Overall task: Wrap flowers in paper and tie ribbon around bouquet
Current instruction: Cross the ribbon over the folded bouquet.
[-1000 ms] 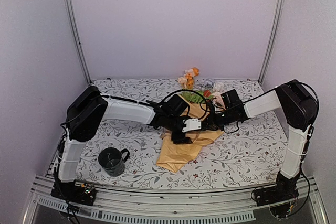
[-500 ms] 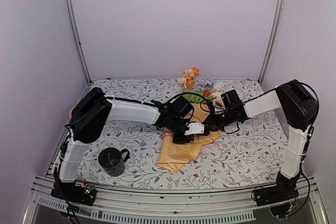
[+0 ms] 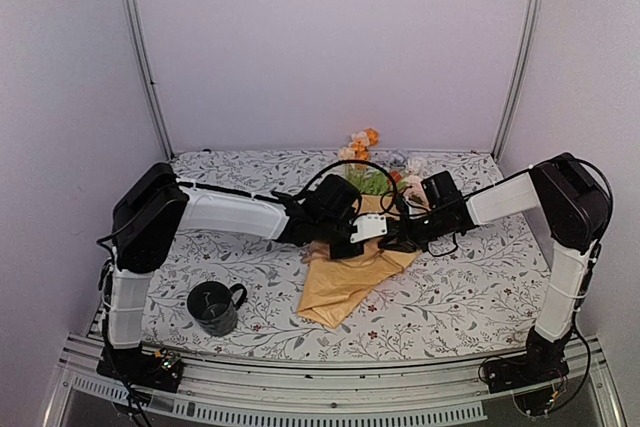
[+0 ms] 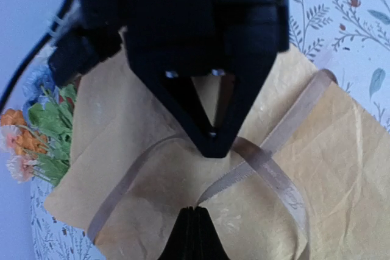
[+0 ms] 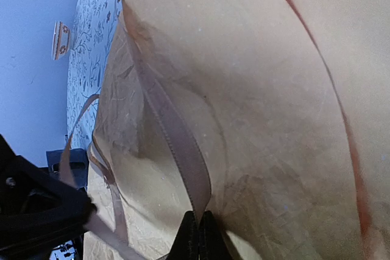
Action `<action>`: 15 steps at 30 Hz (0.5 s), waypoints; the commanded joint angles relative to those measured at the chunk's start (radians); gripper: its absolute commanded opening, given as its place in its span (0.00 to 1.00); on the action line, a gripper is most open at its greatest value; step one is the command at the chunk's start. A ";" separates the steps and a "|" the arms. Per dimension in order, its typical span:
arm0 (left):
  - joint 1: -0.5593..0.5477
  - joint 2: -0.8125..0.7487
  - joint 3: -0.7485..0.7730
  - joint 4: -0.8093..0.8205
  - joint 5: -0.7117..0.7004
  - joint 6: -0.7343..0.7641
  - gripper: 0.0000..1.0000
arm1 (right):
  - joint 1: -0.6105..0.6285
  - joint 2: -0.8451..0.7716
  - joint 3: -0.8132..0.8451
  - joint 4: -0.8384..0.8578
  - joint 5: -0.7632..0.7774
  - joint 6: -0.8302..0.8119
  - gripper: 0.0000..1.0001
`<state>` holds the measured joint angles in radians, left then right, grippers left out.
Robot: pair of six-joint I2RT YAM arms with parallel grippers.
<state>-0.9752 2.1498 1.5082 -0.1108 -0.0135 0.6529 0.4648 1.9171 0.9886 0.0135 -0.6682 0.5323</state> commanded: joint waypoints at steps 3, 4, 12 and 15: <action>-0.001 -0.132 -0.076 0.178 -0.004 -0.026 0.00 | 0.014 -0.054 -0.016 -0.013 -0.021 -0.051 0.01; -0.002 -0.134 -0.074 0.165 0.005 -0.025 0.00 | 0.014 -0.055 -0.016 -0.010 -0.027 -0.052 0.01; -0.004 -0.148 -0.105 0.167 0.051 -0.039 0.00 | 0.017 -0.059 -0.021 0.028 -0.098 -0.053 0.01; -0.002 -0.137 -0.104 0.227 -0.038 -0.076 0.00 | 0.036 -0.069 -0.035 0.040 -0.183 -0.095 0.05</action>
<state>-0.9752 2.0144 1.4082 0.0254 0.0235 0.6254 0.4778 1.8893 0.9737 0.0185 -0.7452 0.4900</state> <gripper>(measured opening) 0.004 0.032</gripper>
